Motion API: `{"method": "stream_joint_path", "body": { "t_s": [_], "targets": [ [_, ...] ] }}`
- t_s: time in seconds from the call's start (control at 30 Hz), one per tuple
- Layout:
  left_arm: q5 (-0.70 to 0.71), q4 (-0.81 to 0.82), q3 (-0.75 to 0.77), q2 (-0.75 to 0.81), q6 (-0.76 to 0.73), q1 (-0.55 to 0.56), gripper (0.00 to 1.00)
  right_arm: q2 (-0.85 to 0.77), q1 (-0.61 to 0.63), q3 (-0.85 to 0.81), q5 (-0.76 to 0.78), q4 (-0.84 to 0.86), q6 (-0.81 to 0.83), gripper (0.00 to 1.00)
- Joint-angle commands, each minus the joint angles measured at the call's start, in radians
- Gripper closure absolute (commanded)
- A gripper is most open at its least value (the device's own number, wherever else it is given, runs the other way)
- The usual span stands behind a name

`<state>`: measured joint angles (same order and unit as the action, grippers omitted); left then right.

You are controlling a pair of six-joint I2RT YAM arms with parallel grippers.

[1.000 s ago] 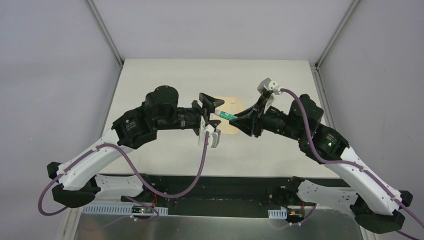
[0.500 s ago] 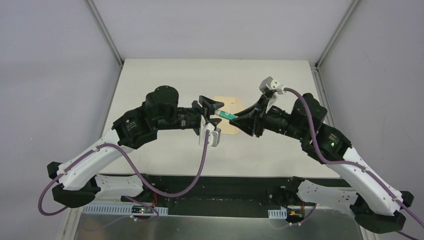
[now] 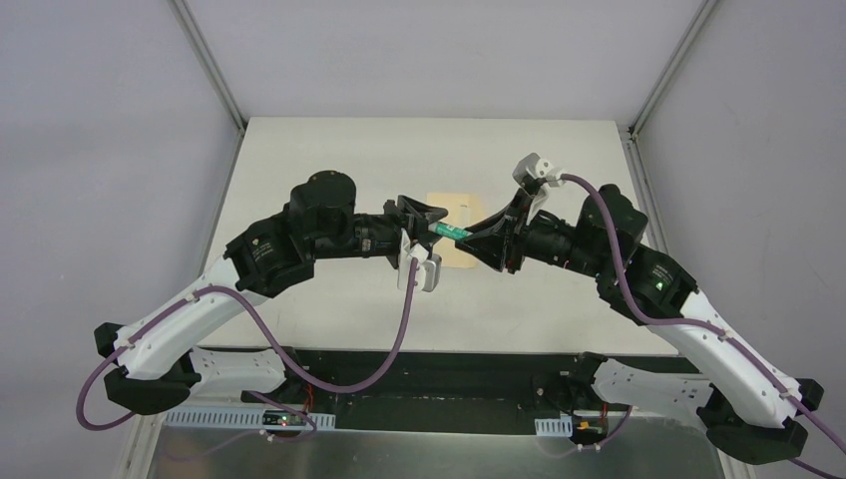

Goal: Place the letter into the envelope and seal it
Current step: Adjust the solid glue.

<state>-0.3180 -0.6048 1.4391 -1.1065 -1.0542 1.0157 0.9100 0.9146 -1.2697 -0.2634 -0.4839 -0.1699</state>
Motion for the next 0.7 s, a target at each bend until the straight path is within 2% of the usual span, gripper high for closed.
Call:
{"method": "stream_joint_path", "body": {
  "t_s": [0.0, 0.23, 0.33, 0.43, 0.53, 0.67],
  "targets": [
    [-0.035, 0.029, -0.006, 0.000, 0.018, 0.010, 0.66, -0.007, 0.006, -0.027, -0.008, 0.034, 0.012, 0.99],
    [-0.057, 0.016, -0.004, 0.000, 0.030, 0.009, 0.79, 0.001, 0.007, -0.022, -0.002, 0.039, 0.008, 0.98],
    [-0.065, 0.006, -0.002, 0.002, 0.034, 0.011, 0.86, 0.001, 0.009, -0.018, 0.002, 0.041, 0.004, 0.95],
    [-0.058, 0.014, -0.011, 0.011, 0.036, 0.010, 0.92, 0.002, 0.010, -0.013, 0.009, 0.059, -0.012, 0.83],
    [-0.042, 0.017, -0.016, 0.011, 0.041, 0.009, 0.98, 0.004, 0.009, 0.007, 0.017, 0.099, -0.052, 0.60],
    [-0.010, 0.033, -0.017, 0.011, 0.066, 0.010, 1.00, 0.000, 0.009, 0.043, 0.062, 0.165, -0.149, 0.46]
  ]
}}
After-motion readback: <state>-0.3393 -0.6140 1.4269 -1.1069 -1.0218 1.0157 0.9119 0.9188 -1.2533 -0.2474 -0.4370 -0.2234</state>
